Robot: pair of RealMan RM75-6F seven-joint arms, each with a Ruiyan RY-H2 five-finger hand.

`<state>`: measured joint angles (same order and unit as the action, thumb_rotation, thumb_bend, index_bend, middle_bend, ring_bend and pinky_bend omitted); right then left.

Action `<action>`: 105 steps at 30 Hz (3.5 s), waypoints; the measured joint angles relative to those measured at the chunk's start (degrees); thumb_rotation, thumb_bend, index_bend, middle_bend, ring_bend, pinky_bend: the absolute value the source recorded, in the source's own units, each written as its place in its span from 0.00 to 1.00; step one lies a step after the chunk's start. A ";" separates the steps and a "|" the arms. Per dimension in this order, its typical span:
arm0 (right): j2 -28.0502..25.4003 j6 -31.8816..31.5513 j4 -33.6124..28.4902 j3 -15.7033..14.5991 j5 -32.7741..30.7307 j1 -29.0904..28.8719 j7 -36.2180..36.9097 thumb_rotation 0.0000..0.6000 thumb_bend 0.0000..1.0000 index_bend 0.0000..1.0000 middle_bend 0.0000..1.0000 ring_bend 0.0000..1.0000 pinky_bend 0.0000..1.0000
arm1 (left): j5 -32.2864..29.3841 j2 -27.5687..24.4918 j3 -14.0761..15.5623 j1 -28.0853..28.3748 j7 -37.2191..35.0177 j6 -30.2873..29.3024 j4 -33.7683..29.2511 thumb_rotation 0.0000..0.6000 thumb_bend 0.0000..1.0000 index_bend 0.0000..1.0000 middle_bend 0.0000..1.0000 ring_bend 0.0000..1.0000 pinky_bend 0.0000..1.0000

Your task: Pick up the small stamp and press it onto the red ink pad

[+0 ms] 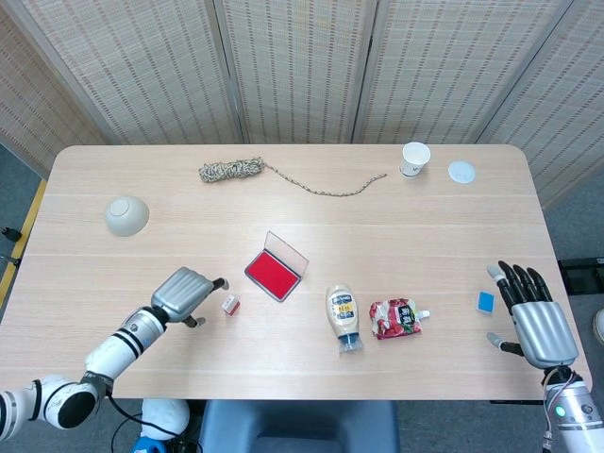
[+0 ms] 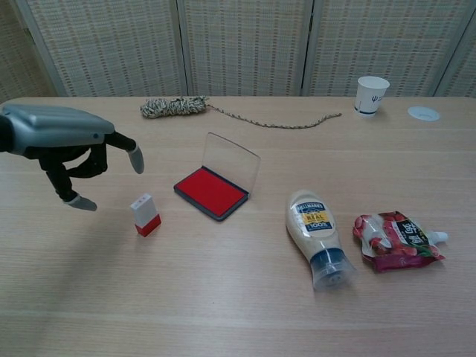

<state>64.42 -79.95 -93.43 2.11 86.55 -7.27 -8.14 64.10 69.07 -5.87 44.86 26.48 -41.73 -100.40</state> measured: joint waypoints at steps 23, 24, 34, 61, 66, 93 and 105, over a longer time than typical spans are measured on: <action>-0.53 -0.42 0.25 0.76 -1.51 0.15 0.97 1.00 0.10 0.00 0.00 0.00 0.00 | 4.39 9.76 1.66 3.84 -5.93 0.95 12.37 1.00 0.26 0.34 0.90 0.67 0.82; -0.53 -0.43 0.27 0.82 -1.61 0.16 0.99 1.00 0.10 0.00 0.00 0.00 0.00 | 4.39 10.10 1.79 3.93 -6.29 1.10 12.95 1.00 0.26 0.34 0.90 0.67 0.82; -0.49 -0.36 0.22 0.90 -1.95 0.12 0.76 1.00 0.10 0.00 0.00 0.00 0.00 | 5.60 11.76 2.76 4.25 -8.76 1.28 15.71 1.00 0.26 0.37 0.90 0.67 0.82; -0.19 -0.03 0.19 0.97 -2.37 -0.12 -0.08 1.00 0.10 0.00 0.00 0.00 0.00 | 7.80 13.76 3.57 4.26 -10.56 -0.33 19.44 1.00 0.26 0.50 0.95 0.69 0.84; -0.15 -0.10 0.16 0.97 -2.41 -0.09 -0.16 1.00 0.10 0.00 0.00 0.00 0.00 | 7.90 14.17 3.68 4.17 -10.19 -0.74 19.98 1.00 0.26 0.55 0.97 0.70 0.84; -0.68 -0.18 -0.17 0.53 -1.27 -0.14 1.31 1.00 0.10 0.00 0.00 0.00 0.00 | -3.53 6.21 2.69 7.00 2.70 -0.81 9.71 1.00 0.51 0.75 1.00 0.82 0.92; -1.72 0.41 0.17 0.79 -1.88 -0.25 4.30 1.00 0.10 0.00 0.00 0.00 0.00 | -19.51 5.98 1.56 15.55 16.64 -2.75 6.37 1.00 0.53 0.77 1.00 0.83 0.93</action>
<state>62.70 -79.54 -93.25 2.90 84.67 -7.52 -3.84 44.59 75.05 -4.31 60.41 43.12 -44.47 -94.03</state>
